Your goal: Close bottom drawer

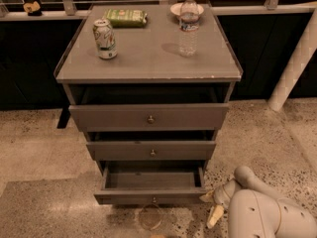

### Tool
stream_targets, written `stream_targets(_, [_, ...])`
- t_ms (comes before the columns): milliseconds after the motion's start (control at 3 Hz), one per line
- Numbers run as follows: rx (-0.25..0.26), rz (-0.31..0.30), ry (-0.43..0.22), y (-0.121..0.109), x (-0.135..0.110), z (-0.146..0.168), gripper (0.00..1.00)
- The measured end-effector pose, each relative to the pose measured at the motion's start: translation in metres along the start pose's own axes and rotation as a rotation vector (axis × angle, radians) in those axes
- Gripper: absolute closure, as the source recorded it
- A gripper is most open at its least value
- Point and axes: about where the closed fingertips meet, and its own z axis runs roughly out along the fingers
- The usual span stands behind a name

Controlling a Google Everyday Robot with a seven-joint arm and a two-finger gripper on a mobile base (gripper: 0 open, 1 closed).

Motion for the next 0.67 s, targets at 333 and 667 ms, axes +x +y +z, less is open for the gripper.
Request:
stream_targets(333, [0.000, 0.000, 0.000, 0.001, 0.000, 0.000, 0.00])
stream_targets(667, [0.093, -0.018, -0.030, -0.031, -0.034, -0.011, 0.00])
